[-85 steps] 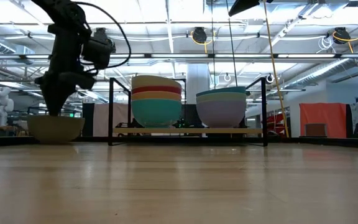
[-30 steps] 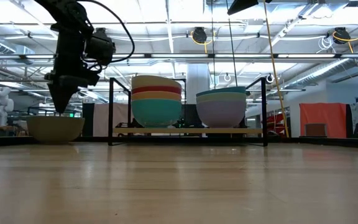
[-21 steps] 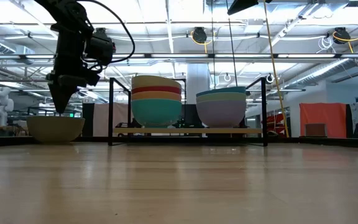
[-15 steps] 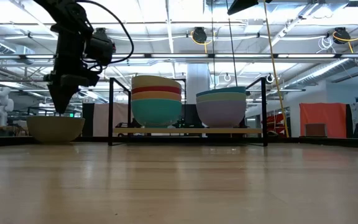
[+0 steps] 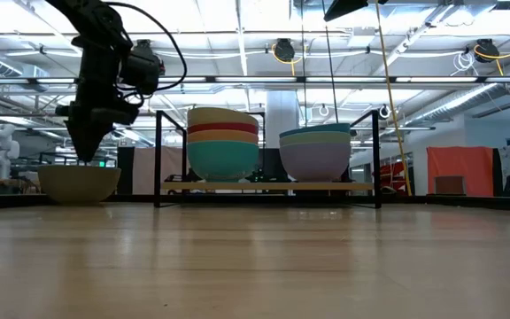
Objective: Place and stack bowls onto a shelf
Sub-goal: Stack the gray bowl on top of the blue bowl on the shelf
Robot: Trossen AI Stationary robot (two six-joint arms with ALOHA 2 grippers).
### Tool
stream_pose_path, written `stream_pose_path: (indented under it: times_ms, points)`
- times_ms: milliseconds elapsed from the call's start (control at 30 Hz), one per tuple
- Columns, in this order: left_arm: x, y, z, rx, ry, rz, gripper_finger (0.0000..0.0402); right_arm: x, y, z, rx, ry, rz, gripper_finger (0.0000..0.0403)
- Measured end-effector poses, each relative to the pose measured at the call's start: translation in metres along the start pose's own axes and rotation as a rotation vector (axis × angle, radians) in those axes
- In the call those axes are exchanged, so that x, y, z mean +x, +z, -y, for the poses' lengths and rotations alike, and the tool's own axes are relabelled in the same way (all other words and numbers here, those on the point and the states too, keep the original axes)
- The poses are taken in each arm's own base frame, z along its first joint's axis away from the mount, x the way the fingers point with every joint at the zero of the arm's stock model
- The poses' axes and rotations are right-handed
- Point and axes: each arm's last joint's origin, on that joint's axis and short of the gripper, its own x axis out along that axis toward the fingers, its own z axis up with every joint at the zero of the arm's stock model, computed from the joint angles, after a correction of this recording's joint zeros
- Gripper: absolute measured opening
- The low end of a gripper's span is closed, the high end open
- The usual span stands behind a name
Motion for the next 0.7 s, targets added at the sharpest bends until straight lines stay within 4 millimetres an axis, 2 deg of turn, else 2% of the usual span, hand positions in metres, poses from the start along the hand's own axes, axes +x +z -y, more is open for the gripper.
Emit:
stream_pose_path:
  times_ms: [267, 700]
  points:
    - [0.0004, 0.0006, -0.0019, -0.058, -0.004, -0.003, 0.0099, 0.0, 0.0, 0.0, -0.007, 0.0, 0.0, 0.0]
    - [0.0004, 0.0003, -0.0005, 0.108, -0.039, -0.01, 0.0099, 0.0, 0.0, 0.0, -0.022, 0.0, 0.0, 0.0]
